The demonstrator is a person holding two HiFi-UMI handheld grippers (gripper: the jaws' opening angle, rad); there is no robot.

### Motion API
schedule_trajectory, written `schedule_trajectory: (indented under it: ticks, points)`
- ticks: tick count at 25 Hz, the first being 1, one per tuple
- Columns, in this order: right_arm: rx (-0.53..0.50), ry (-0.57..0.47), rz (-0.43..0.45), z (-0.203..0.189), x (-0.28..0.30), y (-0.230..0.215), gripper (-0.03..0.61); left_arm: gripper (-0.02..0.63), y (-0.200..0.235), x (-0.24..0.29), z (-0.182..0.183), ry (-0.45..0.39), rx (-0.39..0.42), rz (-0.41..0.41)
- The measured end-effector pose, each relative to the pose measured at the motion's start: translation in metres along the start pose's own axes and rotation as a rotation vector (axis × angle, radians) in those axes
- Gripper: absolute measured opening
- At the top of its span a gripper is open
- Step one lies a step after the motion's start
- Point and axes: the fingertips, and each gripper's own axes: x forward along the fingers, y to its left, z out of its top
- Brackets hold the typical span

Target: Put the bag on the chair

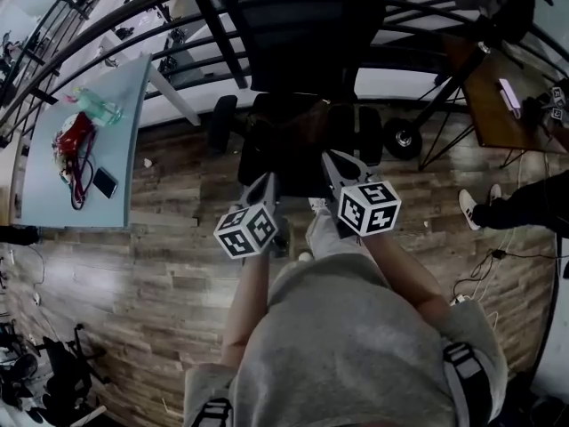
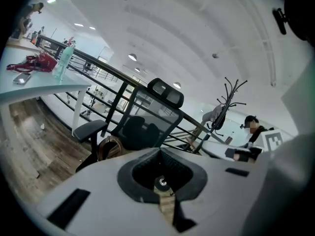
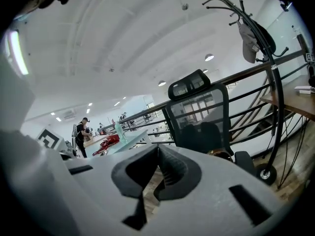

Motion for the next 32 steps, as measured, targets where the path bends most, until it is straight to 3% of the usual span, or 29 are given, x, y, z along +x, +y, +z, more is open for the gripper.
schedule_trajectory:
  ticks: [10,32]
  points:
    - [-0.001,-0.008,0.043,-0.005,-0.039,0.033,0.005,0.002,-0.026,-0.041,-0.002,-0.001,-0.007,-0.07]
    - [-0.004,-0.005,0.047,-0.006,-0.053,0.041,0.003,0.002,-0.025,-0.051,-0.007,0.007,0.008,-0.069]
